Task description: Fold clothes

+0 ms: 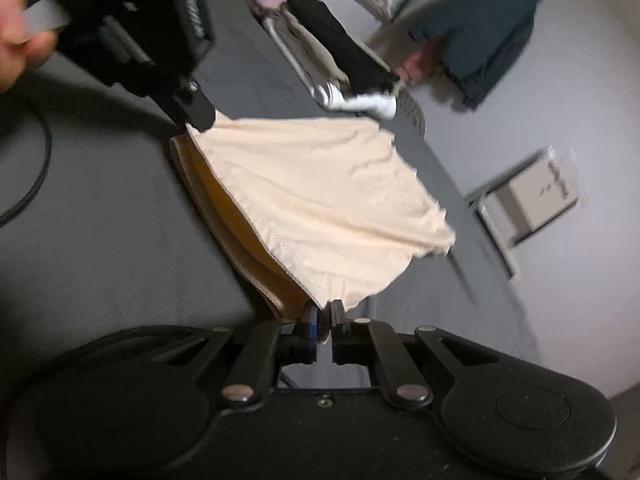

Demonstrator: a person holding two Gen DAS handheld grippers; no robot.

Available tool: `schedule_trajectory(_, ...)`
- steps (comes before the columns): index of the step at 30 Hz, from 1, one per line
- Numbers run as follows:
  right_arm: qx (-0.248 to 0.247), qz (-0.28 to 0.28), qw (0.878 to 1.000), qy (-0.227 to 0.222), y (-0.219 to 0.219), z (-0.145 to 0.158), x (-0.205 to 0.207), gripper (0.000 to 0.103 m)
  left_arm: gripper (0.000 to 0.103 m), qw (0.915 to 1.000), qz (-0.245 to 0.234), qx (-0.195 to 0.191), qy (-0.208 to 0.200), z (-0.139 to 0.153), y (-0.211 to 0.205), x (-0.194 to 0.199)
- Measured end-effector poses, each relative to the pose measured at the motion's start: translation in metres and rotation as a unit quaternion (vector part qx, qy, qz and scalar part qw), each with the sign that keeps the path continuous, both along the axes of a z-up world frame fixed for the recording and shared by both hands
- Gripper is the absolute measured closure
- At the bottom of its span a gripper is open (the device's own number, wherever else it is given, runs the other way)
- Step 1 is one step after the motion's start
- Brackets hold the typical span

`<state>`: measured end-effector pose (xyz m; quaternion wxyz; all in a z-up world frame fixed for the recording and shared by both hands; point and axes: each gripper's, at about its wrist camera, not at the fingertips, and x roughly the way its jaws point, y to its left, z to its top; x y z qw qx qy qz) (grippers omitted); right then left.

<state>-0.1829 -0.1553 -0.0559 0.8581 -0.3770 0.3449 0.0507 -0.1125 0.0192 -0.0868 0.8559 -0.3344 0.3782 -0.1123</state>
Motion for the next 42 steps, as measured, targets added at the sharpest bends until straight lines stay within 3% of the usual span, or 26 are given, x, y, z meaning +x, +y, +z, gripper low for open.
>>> schedule_trajectory(5, 0.013, -0.019, 0.999, 0.027, -0.005, -0.005, 0.004, 0.093, 0.098, 1.0, -0.005, 0.004, 0.0, 0.001, -0.004, -0.004)
schedule_trajectory(7, 0.007, -0.018, 0.999, 0.027, -0.003, -0.006, 0.004, 0.085, 0.098, 0.9998, 0.005, 0.0, 0.019, -0.006, -0.001, -0.001)
schedule_trajectory(9, 0.006, -0.009, 1.0, 0.018, -0.002, -0.002, 0.001, 0.065, 0.097, 0.9993, 0.007, -0.01, 0.036, -0.013, 0.001, 0.001)
schedule_trajectory(11, 0.043, 0.014, 0.999, 0.025, -0.005, 0.009, -0.002, 0.047, 0.097, 0.9993, 0.01, -0.008, 0.035, -0.013, 0.001, 0.0)
schedule_trajectory(14, 0.16, 0.039, 0.985, 0.049, -0.019, 0.039, -0.005, 0.043, 0.097, 0.9996, 0.008, 0.025, 0.013, -0.001, -0.004, -0.002)
schedule_trajectory(16, 0.262, 0.036, 0.962, 0.062, -0.036, 0.063, 0.003, 0.043, 0.084, 0.9985, 0.015, 0.053, -0.008, 0.01, -0.006, -0.003)
schedule_trajectory(18, 0.358, 0.019, 0.932, 0.064, -0.058, 0.085, 0.018, 0.043, 0.066, 0.9967, 0.027, 0.066, -0.037, 0.022, -0.004, -0.006)
schedule_trajectory(19, 0.404, 0.009, 0.913, 0.062, -0.071, 0.096, 0.03, 0.043, 0.045, 0.9959, 0.033, 0.067, -0.051, 0.027, -0.002, -0.007)
schedule_trajectory(20, 0.445, -0.001, 0.894, 0.061, -0.082, 0.105, 0.041, 0.044, 0.031, 0.9947, 0.041, 0.066, -0.067, 0.031, -0.001, -0.009)
schedule_trajectory(23, 0.554, -0.034, 0.83, 0.055, -0.111, 0.124, 0.084, 0.048, 0.027, 0.9906, 0.034, 0.068, -0.114, 0.038, -0.002, -0.011)
schedule_trajectory(24, 0.579, -0.045, 0.812, 0.05, -0.118, 0.128, 0.1, 0.049, 0.026, 0.9906, 0.017, 0.063, -0.12, 0.037, -0.004, -0.008)
schedule_trajectory(25, 0.59, -0.057, 0.805, 0.042, -0.122, 0.13, 0.118, 0.051, 0.026, 0.9907, -0.001, 0.056, -0.124, 0.035, -0.008, -0.004)
schedule_trajectory(28, 0.59, -0.093, 0.802, 0.027, -0.125, 0.132, 0.176, 0.059, 0.027, 0.9901, -0.049, 0.04, -0.125, 0.023, -0.021, 0.009)
schedule_trajectory(31, 0.592, -0.127, 0.793, 0.065, -0.122, 0.115, 0.24, 0.065, 0.026, 0.991, -0.068, 0.028, -0.112, 0.009, -0.029, 0.018)
schedule_trajectory(35, 0.559, -0.185, 0.802, 0.1, -0.11, 0.081, 0.304, 0.073, 0.027, 0.9951, -0.061, 0.022, -0.075, -0.009, -0.029, 0.023)
schedule_trajectory(42, 0.495, -0.243, 0.829, 0.087, -0.081, 0.046, 0.364, 0.075, 0.027, 0.9942, -0.064, 0.029, -0.081, -0.008, -0.03, 0.022)
